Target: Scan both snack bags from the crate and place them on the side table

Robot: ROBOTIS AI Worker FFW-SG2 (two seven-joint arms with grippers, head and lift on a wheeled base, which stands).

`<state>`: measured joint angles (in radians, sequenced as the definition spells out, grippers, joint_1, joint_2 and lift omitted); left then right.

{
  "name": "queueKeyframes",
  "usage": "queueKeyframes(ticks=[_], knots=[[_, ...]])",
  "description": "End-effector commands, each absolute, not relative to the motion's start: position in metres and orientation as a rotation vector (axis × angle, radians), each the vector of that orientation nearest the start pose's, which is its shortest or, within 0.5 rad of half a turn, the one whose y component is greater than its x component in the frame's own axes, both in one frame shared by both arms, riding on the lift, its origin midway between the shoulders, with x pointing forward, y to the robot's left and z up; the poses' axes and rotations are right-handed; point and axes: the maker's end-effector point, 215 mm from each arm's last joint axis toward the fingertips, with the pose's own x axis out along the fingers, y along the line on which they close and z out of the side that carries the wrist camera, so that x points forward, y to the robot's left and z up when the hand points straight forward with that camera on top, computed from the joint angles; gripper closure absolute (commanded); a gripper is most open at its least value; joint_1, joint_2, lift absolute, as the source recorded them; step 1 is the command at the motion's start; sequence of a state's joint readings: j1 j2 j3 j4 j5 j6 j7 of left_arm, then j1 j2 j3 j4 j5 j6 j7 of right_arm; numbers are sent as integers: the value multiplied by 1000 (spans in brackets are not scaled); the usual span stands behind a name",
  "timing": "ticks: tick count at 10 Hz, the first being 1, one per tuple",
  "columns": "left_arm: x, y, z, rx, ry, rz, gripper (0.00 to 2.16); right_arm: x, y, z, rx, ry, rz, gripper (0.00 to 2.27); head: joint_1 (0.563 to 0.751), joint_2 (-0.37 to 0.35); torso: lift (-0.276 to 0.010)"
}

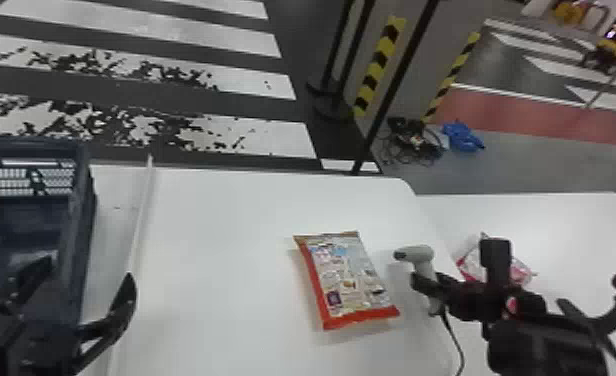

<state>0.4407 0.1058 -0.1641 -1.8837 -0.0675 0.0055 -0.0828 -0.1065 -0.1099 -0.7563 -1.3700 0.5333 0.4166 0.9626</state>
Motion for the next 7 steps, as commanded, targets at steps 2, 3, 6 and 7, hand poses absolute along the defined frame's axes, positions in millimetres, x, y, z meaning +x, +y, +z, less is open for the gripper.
queueKeyframes(ticks=[2, 3, 6, 7], knots=[[440, 133, -409, 100, 141, -278, 83, 449, -511, -520, 0, 710, 94, 2226, 695, -350, -98], [440, 133, -409, 99, 141, -280, 83, 449, -512, -520, -1, 710, 92, 2226, 695, -350, -98], [440, 133, -409, 101, 141, -280, 83, 448, -511, -522, 6, 714, 92, 2145, 695, -350, -98], [440, 133, -409, 101, 141, -280, 83, 447, -511, -522, 3, 715, 93, 2142, 695, -350, -98]])
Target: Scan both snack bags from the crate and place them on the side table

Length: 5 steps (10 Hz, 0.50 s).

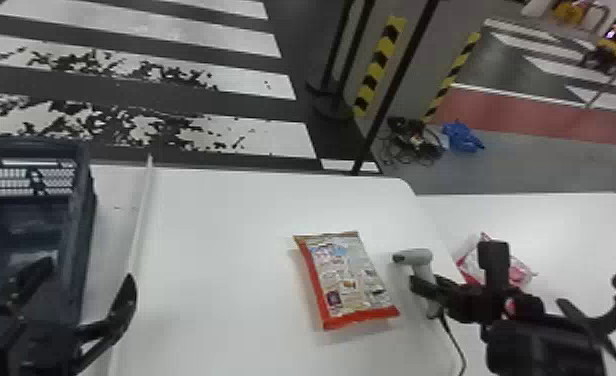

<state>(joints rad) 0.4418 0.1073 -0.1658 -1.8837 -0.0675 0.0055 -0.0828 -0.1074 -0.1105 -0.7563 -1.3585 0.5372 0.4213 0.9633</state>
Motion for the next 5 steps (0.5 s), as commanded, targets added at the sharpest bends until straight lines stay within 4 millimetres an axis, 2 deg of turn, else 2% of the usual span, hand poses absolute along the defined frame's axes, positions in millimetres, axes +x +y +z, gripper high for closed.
queueKeyframes(ticks=[1, 2, 3, 5], knots=[[439, 132, -409, 100, 141, -282, 83, 448, -511, -522, 4, 714, 94, 2138, 695, -350, -98], [439, 132, -409, 100, 141, -282, 83, 447, -513, -522, 5, 713, 86, 2020, 695, -350, -98], [439, 132, -409, 100, 141, -282, 83, 444, -516, -523, 13, 714, 76, 1710, 695, -350, -98], [439, 132, -409, 100, 141, -282, 83, 443, -518, -523, 15, 713, 74, 903, 695, -350, -98]])
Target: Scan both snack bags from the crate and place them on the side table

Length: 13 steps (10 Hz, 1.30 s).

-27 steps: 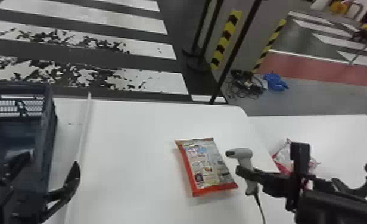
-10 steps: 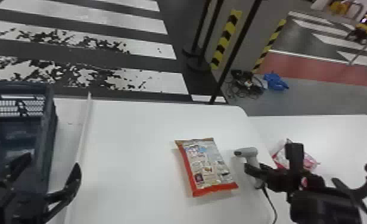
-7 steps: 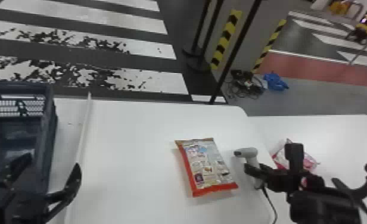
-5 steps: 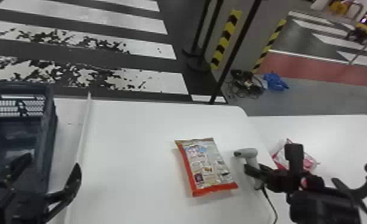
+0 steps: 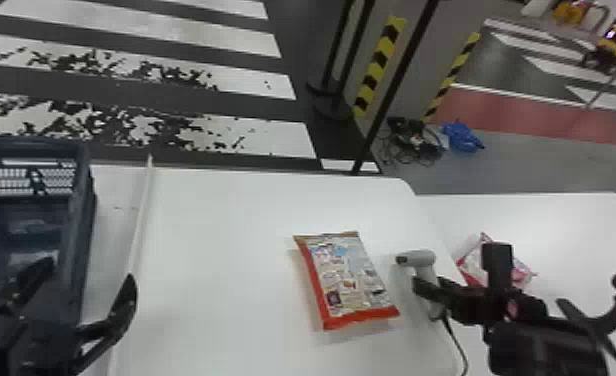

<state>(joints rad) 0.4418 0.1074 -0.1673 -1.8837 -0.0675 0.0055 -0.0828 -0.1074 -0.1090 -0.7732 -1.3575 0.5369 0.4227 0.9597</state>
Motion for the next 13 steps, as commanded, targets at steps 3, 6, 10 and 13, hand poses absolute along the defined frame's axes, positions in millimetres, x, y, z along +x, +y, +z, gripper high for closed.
queueKeyframes(ticks=[3, 6, 10, 13], knots=[[439, 131, -409, 98, 141, -283, 83, 444, -519, -523, 13, 712, 67, 167, 695, -350, -98], [439, 131, -409, 100, 141, -283, 83, 436, -535, -503, 52, 686, 3, 120, 695, -350, -98], [439, 131, -409, 100, 141, -283, 83, 413, -509, -474, 282, 675, -20, 124, 695, -350, -98], [439, 130, -408, 99, 139, -285, 83, 399, -463, -467, 524, 706, 48, 124, 695, -350, -98]])
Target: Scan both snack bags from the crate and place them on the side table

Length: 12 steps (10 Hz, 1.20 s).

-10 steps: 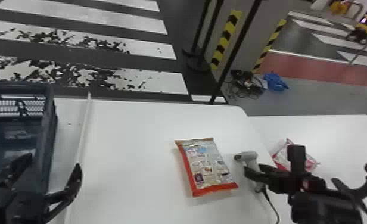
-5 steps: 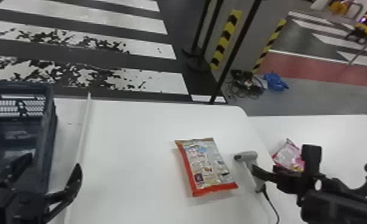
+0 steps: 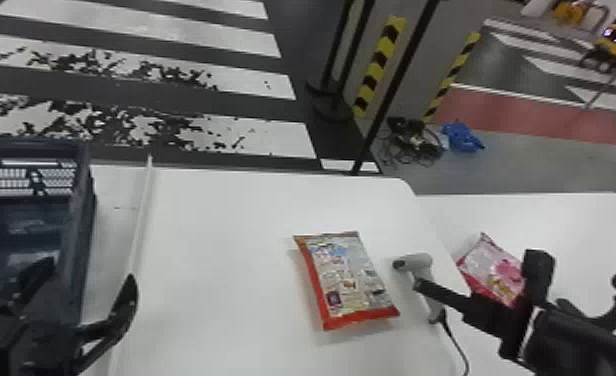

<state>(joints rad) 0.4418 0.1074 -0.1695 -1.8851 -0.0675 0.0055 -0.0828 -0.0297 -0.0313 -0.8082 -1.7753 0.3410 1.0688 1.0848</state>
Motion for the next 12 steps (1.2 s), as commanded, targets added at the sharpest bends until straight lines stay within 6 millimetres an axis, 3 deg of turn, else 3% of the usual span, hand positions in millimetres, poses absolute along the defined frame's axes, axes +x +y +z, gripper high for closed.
queueKeyframes(ticks=[1, 7, 12], knots=[[439, 130, -408, 101, 139, -285, 83, 400, -455, -470, 532, 718, 63, 124, 695, -350, -98], [439, 130, -409, 101, 140, -289, 83, 405, -417, -499, 503, 812, 134, 124, 695, -350, -98], [439, 130, -409, 101, 140, -288, 83, 420, -416, -524, 410, 859, 151, 120, 695, -350, -98]])
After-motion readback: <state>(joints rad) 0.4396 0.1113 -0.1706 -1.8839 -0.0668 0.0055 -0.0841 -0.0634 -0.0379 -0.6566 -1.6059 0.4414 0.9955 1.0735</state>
